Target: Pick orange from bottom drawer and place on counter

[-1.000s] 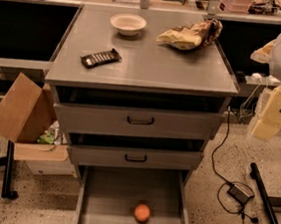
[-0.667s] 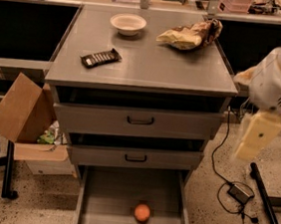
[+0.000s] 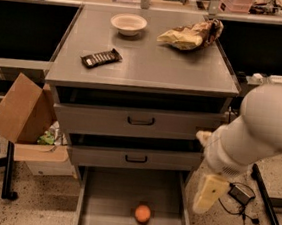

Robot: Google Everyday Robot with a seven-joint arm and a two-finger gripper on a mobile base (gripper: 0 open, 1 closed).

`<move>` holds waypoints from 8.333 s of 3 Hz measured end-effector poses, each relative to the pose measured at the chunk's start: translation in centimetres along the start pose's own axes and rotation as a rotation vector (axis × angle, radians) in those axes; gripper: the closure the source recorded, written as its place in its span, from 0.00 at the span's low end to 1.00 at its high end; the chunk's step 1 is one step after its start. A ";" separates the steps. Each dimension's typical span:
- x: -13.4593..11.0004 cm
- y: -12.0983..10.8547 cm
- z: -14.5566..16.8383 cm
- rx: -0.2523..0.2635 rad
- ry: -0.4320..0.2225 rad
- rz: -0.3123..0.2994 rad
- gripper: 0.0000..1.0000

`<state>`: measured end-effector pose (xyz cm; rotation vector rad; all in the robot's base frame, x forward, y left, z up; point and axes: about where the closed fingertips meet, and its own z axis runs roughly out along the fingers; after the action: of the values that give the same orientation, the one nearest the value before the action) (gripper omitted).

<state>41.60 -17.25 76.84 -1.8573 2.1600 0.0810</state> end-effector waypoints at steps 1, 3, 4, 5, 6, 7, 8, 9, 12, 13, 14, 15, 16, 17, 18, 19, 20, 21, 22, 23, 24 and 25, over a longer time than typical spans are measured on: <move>1.6 3.5 10.3 -0.101 -0.025 0.049 0.00; 2.1 4.5 13.6 -0.130 -0.041 0.068 0.00; 3.9 4.2 19.6 -0.141 -0.060 0.046 0.00; 5.5 4.7 26.5 -0.151 -0.072 0.006 0.00; 6.1 5.0 33.1 -0.175 -0.121 -0.015 0.00; 5.8 5.0 38.7 -0.212 -0.190 -0.016 0.00; 5.4 3.7 44.8 -0.278 -0.272 0.024 0.00; 5.4 3.8 44.8 -0.280 -0.272 0.022 0.00; 5.9 2.5 54.3 -0.290 -0.325 0.030 0.00; 5.8 1.9 57.3 -0.296 -0.357 0.032 0.00; 5.6 1.5 59.9 -0.305 -0.381 0.032 0.00; 5.9 1.2 62.2 -0.312 -0.372 0.041 0.12; 6.5 1.2 64.3 -0.326 -0.360 0.058 0.28; 7.2 1.2 65.8 -0.338 -0.361 0.071 0.51; 7.2 0.9 65.0 -0.316 -0.382 0.068 0.75; 6.4 -0.3 60.5 -0.217 -0.463 0.024 0.97; 6.1 -0.1 53.4 -0.119 -0.571 -0.029 1.00; 6.6 -0.6 45.3 -0.019 -0.643 -0.089 1.00; 6.6 -0.6 45.3 -0.019 -0.643 -0.089 1.00; 3.4 -0.1 39.6 0.019 -0.653 -0.194 1.00; -1.7 1.5 31.1 0.081 -0.660 -0.354 1.00; -5.9 3.4 23.5 0.144 -0.649 -0.494 1.00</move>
Offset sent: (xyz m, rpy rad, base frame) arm -0.0179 0.0151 -0.1134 0.0485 0.1094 -0.0184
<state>43.34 -5.61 55.34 -1.8819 1.2224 0.3553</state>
